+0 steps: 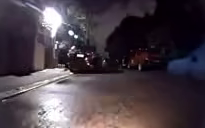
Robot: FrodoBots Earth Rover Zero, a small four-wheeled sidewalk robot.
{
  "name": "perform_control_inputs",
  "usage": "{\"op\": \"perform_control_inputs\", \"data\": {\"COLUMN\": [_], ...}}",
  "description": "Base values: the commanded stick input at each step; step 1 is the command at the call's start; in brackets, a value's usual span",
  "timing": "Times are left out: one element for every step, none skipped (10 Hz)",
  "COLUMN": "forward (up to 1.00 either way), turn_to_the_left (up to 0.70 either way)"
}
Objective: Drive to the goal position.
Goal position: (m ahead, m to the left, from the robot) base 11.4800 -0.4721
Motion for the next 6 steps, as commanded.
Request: {"op": "perform_control_inputs", "data": {"forward": [1.0, 1.0, 1.0, 1.0, 1.0, 1.0], "turn_to_the_left": [0.0, 0.0, 0.0, 0.0, 0.0, 0.0]}}
